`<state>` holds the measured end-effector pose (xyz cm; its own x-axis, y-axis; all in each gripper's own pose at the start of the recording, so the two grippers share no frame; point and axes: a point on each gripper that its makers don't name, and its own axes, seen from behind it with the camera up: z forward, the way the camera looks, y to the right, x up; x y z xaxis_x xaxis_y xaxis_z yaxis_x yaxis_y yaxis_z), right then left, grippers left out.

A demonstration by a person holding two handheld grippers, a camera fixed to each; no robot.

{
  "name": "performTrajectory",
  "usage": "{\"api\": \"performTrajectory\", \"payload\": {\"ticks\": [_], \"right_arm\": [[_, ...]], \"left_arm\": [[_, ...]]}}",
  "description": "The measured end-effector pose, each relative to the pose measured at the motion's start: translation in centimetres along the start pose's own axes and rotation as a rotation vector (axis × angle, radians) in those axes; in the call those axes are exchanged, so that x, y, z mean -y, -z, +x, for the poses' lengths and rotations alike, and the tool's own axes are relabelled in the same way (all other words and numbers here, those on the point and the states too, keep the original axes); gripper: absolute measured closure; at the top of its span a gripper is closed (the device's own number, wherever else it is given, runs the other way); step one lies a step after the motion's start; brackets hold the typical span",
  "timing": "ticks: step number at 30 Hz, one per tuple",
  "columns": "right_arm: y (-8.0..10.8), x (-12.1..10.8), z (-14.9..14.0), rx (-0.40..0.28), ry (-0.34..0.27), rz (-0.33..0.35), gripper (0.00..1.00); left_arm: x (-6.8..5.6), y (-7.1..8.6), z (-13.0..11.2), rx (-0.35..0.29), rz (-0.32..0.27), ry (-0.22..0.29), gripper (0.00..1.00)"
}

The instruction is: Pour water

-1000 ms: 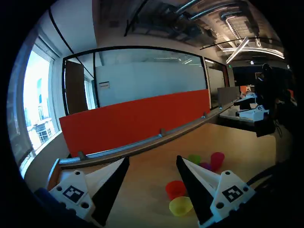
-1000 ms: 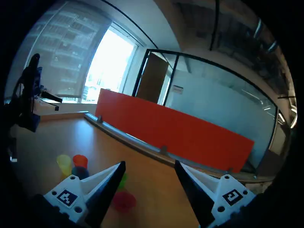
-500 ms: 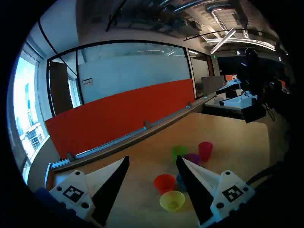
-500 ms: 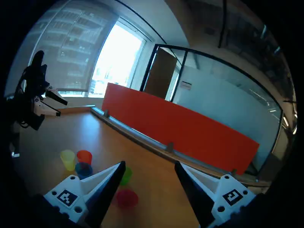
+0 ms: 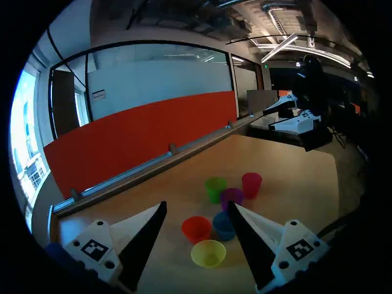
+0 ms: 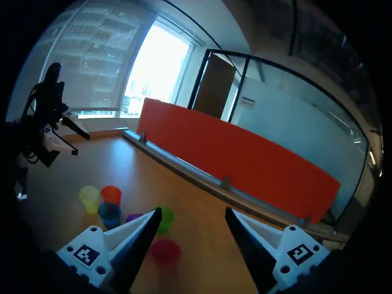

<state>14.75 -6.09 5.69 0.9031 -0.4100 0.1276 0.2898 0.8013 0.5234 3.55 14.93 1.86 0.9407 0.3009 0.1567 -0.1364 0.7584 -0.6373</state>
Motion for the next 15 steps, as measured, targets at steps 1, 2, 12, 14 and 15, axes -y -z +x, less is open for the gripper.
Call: {"api": "performTrajectory", "payload": {"ticks": [1,2,12,14,15], "right_arm": [[-0.2,0.0,-0.1,0.003,0.000,0.002,0.00],[-0.4,0.0,-0.1,0.007,0.001,0.005,0.00],[-1.8,0.7,-1.0,0.041,0.012,0.045,0.00],[-2.1,0.8,-1.2,0.046,0.014,0.052,0.00],[-2.3,0.8,-1.3,0.048,0.015,0.055,0.00]], "left_arm": [[-0.2,-0.1,-0.2,0.005,-0.006,-0.001,0.08],[-0.4,-0.3,-0.3,0.010,-0.012,-0.002,0.08],[-2.7,-1.3,-1.2,0.043,-0.083,-0.033,0.08],[-3.3,-1.5,-1.4,0.050,-0.101,-0.036,0.09],[-3.6,-1.6,-1.6,0.053,-0.109,-0.036,0.08]]}}
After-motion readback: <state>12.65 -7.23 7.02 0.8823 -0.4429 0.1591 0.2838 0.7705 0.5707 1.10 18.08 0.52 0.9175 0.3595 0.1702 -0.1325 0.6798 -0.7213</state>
